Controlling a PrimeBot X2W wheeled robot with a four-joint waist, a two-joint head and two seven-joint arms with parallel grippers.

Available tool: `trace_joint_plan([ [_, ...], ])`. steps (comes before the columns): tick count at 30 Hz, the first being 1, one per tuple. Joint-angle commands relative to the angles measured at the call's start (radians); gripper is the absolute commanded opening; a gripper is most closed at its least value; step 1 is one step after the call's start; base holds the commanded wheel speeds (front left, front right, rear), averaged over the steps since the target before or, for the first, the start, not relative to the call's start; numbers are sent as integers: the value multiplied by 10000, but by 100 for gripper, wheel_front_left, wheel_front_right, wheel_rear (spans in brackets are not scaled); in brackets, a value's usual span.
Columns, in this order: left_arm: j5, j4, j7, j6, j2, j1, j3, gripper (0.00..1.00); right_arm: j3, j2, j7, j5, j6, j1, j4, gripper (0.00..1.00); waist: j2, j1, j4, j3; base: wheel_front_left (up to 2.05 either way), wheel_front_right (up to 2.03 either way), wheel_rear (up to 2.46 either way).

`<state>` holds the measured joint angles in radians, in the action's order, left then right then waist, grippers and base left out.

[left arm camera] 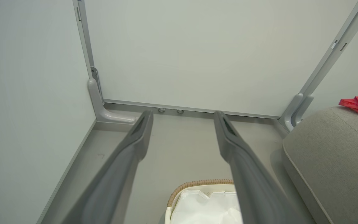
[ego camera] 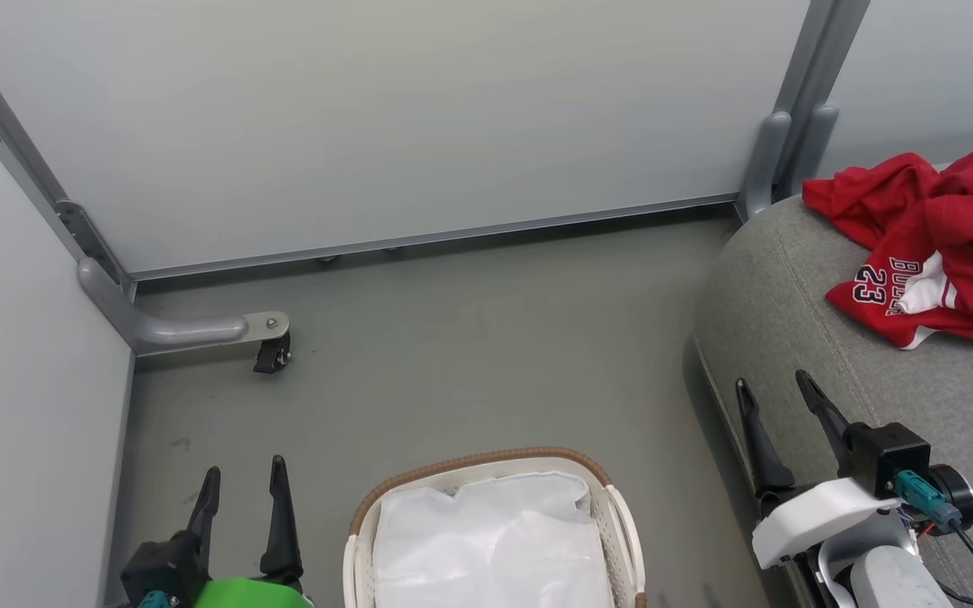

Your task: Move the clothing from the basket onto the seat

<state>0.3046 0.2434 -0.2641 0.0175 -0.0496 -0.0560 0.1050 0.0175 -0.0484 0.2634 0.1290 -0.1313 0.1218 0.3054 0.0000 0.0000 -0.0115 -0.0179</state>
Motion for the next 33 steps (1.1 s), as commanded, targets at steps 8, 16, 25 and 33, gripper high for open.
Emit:
trace_joint_plan([
  [8,52,86,-3,19,-18,19,12,100,76,-40,17,66,11,-22,55,100,0,0,-3,22,0,0,0],
  [16,95,460,6,13,17,-10,13,0,131,69,-15,98,-2,-180,369,0,0,0,14,31,0,0,0],
  [25,1692,410,464,152,10,208,-257,0,-82,56,-509,1899,-1,-132,277,0,0,0,21,40,0,0,0],
  [33,2962,358,832,265,5,388,-472,0,-200,45,-850,3345,0,-149,144,0,0,0,28,47,0,0,0],
])
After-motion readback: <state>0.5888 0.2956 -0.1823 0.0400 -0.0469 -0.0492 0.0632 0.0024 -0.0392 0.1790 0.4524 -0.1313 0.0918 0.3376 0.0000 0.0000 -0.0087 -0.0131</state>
